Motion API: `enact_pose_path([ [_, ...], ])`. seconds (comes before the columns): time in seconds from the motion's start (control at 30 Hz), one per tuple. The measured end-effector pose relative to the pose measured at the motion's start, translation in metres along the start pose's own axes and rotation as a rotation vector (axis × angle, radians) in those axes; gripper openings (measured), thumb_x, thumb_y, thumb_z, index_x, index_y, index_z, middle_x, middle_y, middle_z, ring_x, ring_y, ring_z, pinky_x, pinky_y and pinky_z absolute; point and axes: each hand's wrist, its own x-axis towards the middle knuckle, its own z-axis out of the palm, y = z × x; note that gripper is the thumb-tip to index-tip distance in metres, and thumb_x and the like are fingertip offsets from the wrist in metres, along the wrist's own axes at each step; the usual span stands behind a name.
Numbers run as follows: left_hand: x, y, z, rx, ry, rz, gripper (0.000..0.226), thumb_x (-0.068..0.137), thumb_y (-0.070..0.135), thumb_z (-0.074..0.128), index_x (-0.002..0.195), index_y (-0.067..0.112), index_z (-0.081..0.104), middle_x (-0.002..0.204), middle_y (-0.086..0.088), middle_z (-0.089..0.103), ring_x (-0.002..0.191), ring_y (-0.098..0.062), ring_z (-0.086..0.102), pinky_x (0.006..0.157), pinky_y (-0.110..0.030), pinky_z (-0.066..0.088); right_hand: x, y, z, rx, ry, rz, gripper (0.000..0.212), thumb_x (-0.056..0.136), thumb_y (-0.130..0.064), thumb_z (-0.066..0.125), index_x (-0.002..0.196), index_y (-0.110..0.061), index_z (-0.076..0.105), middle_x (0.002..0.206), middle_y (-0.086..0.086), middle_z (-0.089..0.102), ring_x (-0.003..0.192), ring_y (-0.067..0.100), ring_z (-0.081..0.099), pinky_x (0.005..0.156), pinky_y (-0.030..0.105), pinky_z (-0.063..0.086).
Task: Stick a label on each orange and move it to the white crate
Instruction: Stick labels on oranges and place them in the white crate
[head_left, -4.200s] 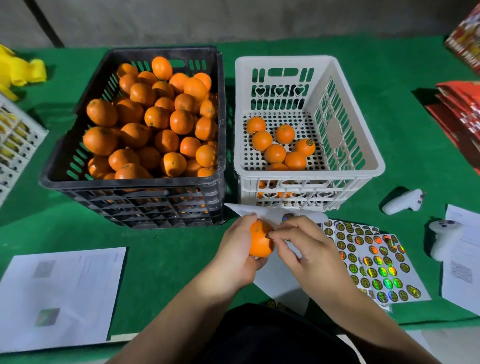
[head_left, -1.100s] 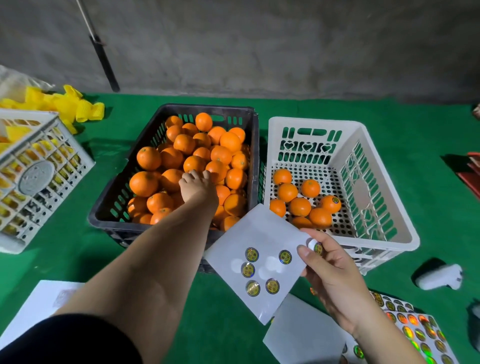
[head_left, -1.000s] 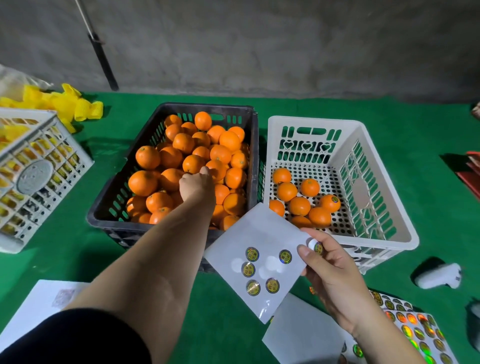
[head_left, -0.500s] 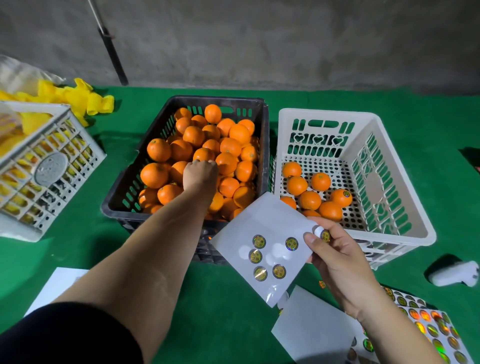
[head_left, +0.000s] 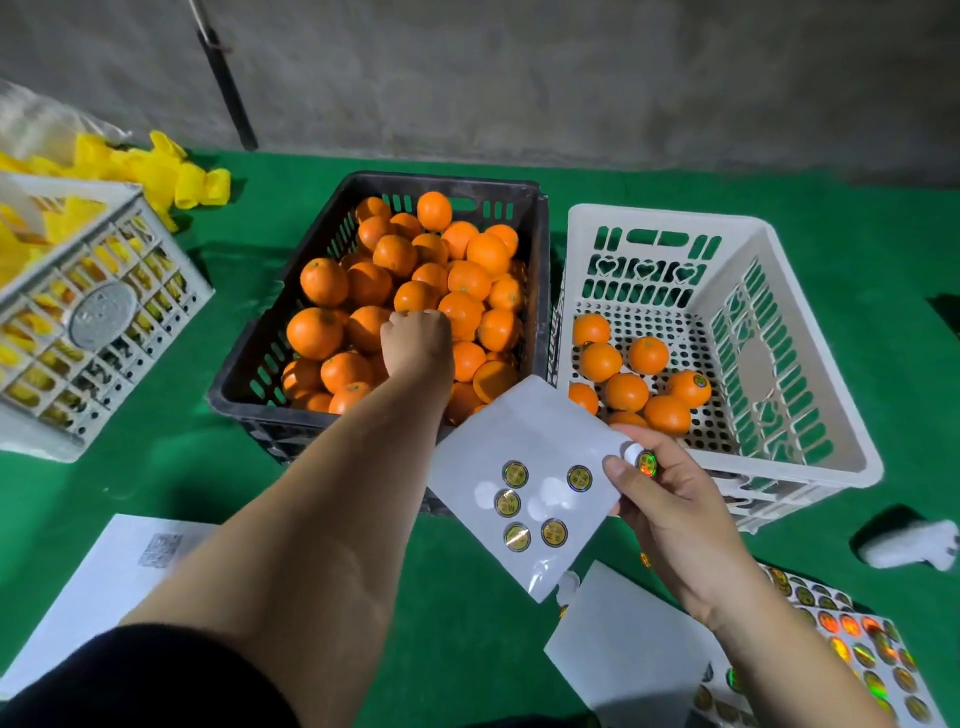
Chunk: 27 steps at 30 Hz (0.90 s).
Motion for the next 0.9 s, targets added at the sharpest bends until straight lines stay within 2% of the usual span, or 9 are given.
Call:
enact_pose_path([
  [0.07, -0.001, 0.009, 0.001, -0.117, -0.1, -0.109, 0.037, 0.104, 0.009, 0.059, 0.141, 0.008, 0.057, 0.141, -0.021, 0.054, 0.127, -0.039, 0.051, 0.103, -0.044, 0.049, 0.0, 0.0, 0.004, -0.01, -0.007, 0.003, 0.036, 0.087, -0.022, 0.073, 0.124, -0.019, 0.072, 0.123, 0.021, 0.072, 0.103, 0.035, 0.065, 0.105, 0.066, 0.047],
  [0.13, -0.003, 0.018, 0.005, -0.171, -0.195, -0.172, 0.075, 0.099, 0.016, 0.069, 0.162, 0.012, 0.028, 0.163, -0.022, 0.025, 0.144, -0.042, 0.034, 0.115, -0.045, 0.042, -0.001, -0.001, 0.006, -0.011, -0.017, -0.005, 0.038, 0.086, -0.024, 0.074, 0.124, -0.019, 0.072, 0.123, 0.021, 0.072, 0.103, 0.036, 0.065, 0.102, 0.066, 0.048],
  [0.2, -0.003, 0.02, 0.007, -0.17, -0.255, -0.199, 0.096, 0.096, 0.02, 0.073, 0.167, 0.018, 0.008, 0.169, -0.02, 0.009, 0.152, -0.042, 0.021, 0.12, -0.046, 0.036, -0.001, -0.003, 0.006, -0.021, -0.033, -0.019, 0.036, 0.088, -0.024, 0.074, 0.123, -0.021, 0.072, 0.122, 0.019, 0.073, 0.103, 0.035, 0.068, 0.093, 0.058, 0.054],
  [0.27, 0.001, 0.018, 0.009, -0.149, -0.281, -0.201, 0.101, 0.096, 0.023, 0.073, 0.167, 0.022, 0.003, 0.17, -0.019, 0.006, 0.154, -0.042, 0.017, 0.122, -0.046, 0.033, 0.001, -0.007, 0.004, -0.039, -0.051, -0.043, 0.028, 0.092, -0.02, 0.072, 0.119, -0.024, 0.073, 0.119, 0.015, 0.075, 0.101, 0.03, 0.073, 0.083, 0.041, 0.06],
  [0.43, 0.004, 0.013, 0.011, -0.06, -0.182, -0.175, 0.089, 0.097, 0.024, 0.071, 0.165, 0.022, 0.014, 0.169, -0.017, 0.017, 0.151, -0.041, 0.025, 0.12, -0.046, 0.031, 0.005, -0.013, 0.005, -0.065, -0.043, -0.068, 0.028, 0.099, -0.008, 0.067, 0.111, -0.031, 0.076, 0.113, 0.012, 0.078, 0.095, 0.026, 0.077, 0.075, 0.029, 0.061],
  [0.53, 0.007, 0.005, 0.013, -0.03, -0.072, -0.15, 0.074, 0.099, 0.026, 0.071, 0.159, 0.018, 0.028, 0.162, -0.018, 0.034, 0.147, -0.041, 0.034, 0.118, -0.046, 0.035, 0.006, -0.014, 0.007, -0.086, -0.046, -0.075, 0.028, 0.099, -0.007, 0.067, 0.114, -0.029, 0.075, 0.113, 0.01, 0.078, 0.095, 0.026, 0.076, 0.074, 0.028, 0.061],
  [0.67, 0.007, 0.007, 0.013, 0.065, -0.072, -0.138, 0.074, 0.098, 0.031, 0.073, 0.157, 0.014, 0.032, 0.157, -0.02, 0.04, 0.142, -0.039, 0.042, 0.115, -0.044, 0.04, 0.006, -0.014, 0.007, -0.102, -0.041, -0.073, 0.027, 0.099, -0.008, 0.067, 0.116, -0.028, 0.075, 0.114, 0.01, 0.078, 0.097, 0.028, 0.076, 0.075, 0.03, 0.061],
  [0.8, 0.008, 0.013, 0.014, 0.095, -0.08, -0.083, 0.072, 0.099, 0.02, 0.071, 0.159, 0.013, 0.032, 0.155, -0.024, 0.038, 0.135, -0.041, 0.049, 0.109, -0.043, 0.048, 0.007, -0.015, 0.005, -0.121, -0.029, -0.078, 0.027, 0.099, -0.011, 0.069, 0.115, -0.031, 0.075, 0.11, 0.01, 0.079, 0.092, 0.026, 0.075, 0.072, 0.029, 0.06],
  [0.9, 0.01, 0.016, 0.014, -0.001, -0.09, -0.071, 0.073, 0.099, 0.007, 0.067, 0.161, 0.012, 0.03, 0.158, -0.026, 0.029, 0.125, -0.04, 0.056, 0.093, -0.039, 0.057, 0.01, -0.015, 0.002, -0.108, -0.009, -0.082, 0.028, 0.099, -0.011, 0.069, 0.117, -0.032, 0.075, 0.111, 0.011, 0.078, 0.095, 0.028, 0.074, 0.078, 0.038, 0.06],
])
